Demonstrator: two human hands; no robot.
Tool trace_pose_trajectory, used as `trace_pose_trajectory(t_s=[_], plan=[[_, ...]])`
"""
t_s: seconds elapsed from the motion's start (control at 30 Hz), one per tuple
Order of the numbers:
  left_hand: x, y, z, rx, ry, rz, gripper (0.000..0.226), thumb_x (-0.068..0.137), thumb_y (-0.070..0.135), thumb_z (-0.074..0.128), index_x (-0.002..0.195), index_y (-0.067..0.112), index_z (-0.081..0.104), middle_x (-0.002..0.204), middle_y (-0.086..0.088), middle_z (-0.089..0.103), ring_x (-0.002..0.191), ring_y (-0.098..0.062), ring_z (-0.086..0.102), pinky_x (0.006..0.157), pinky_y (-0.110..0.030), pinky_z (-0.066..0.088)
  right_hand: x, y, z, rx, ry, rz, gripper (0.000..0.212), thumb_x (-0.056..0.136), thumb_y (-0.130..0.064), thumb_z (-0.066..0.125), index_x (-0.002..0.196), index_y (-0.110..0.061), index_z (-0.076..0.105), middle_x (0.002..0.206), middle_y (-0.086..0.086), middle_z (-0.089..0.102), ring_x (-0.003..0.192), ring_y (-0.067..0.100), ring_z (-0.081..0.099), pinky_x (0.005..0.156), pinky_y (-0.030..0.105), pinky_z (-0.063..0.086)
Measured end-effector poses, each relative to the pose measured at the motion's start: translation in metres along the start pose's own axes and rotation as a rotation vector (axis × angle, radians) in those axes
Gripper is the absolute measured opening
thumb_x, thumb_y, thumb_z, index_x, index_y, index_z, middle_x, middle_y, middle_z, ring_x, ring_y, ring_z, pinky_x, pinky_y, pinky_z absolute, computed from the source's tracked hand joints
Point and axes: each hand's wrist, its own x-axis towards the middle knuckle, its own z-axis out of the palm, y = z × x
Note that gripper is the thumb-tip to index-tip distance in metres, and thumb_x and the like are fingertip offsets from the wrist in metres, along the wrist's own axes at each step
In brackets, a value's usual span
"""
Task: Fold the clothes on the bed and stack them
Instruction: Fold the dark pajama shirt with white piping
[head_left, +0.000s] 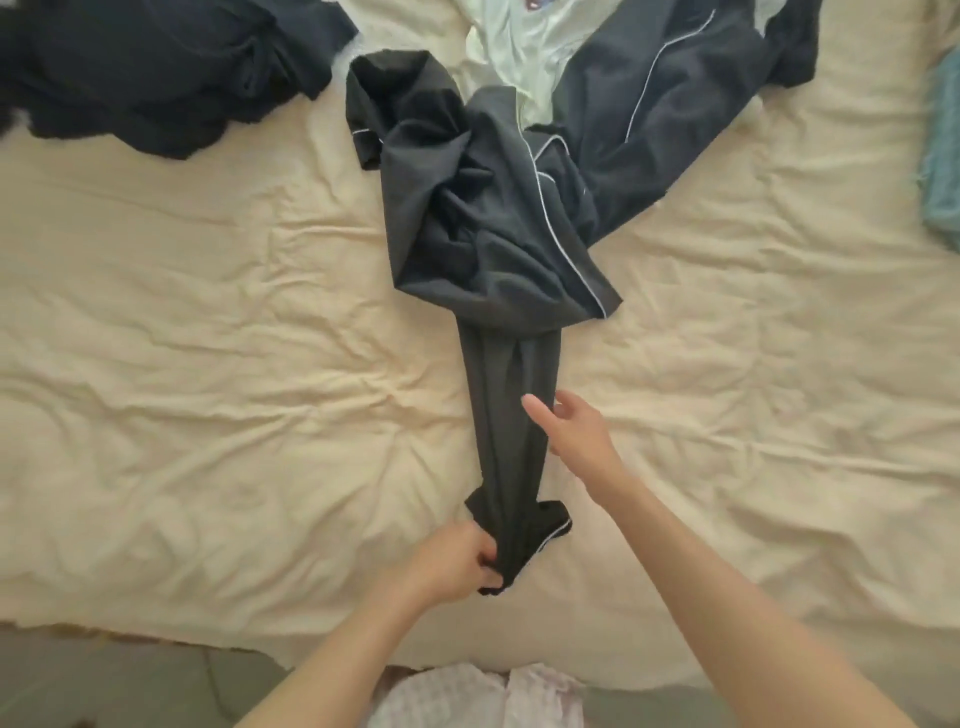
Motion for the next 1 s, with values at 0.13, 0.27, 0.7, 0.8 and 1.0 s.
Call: trace_pose_trajectory(t_s=[0.13,0.27,0.7,0.8,1.0], plan=[[-0.001,-0.003,-0.018,-0.179,0.122,-0.06,0.025,0.09,0.033,0.059,0.075,0.013,0.06,0.071,0.002,0.058,0.071,-0.015,0.055,0.061,-0.019,0.04,0.004,-0.001,0.038,0.089,0.192,0.062,0.013,0.091,-0.021,0.059,0.081,-0.014,0.064,0.078,0.0,0.064,0.08,0.02,0.06,0.061,0.025,0.045],[0.0,-0.006,-0.056,-0.173,0.608,-0.106,0.042,0.09,0.034,0.059,0.129,0.021,0.052,0.122,0.002,0.058,0.105,-0.014,0.057,0.091,-0.028,0.045,-0.013,0.011,0.041,0.161,0.195,0.051,0.022,0.091,-0.022,0.06,0.071,-0.012,0.063,0.07,0.004,0.063,0.072,0.023,0.061,0.061,0.028,0.044],[0.047,0.047,-0.105,0.617,0.689,0.099,0.017,0.088,0.007,0.048,0.1,0.014,0.056,0.101,-0.005,0.059,0.096,-0.029,0.059,0.067,-0.035,0.036,-0.066,0.066,-0.036,-0.036,-0.014,0.155,0.021,0.093,-0.024,0.057,0.099,-0.009,0.07,0.089,0.0,0.069,0.083,0.012,0.065,0.078,0.032,0.052],[0.025,0.032,-0.053,0.595,0.559,0.106,0.013,0.09,0.01,0.047,0.099,0.015,0.056,0.099,-0.003,0.059,0.094,-0.027,0.059,0.064,-0.033,0.036,-0.056,0.048,-0.038,0.131,0.318,0.153,0.031,0.095,-0.035,0.051,0.095,-0.009,0.068,0.079,0.0,0.067,0.071,0.014,0.063,0.071,0.031,0.051],[0.0,0.018,-0.003,0.533,0.368,0.222,0.014,0.094,0.014,0.046,0.105,0.013,0.055,0.103,-0.004,0.056,0.1,-0.024,0.056,0.076,-0.034,0.043,-0.028,-0.004,-0.01,0.421,0.198,0.384,0.053,0.084,-0.052,0.063,0.084,0.001,0.062,0.068,0.011,0.065,0.057,0.02,0.065,0.047,0.022,0.049]])
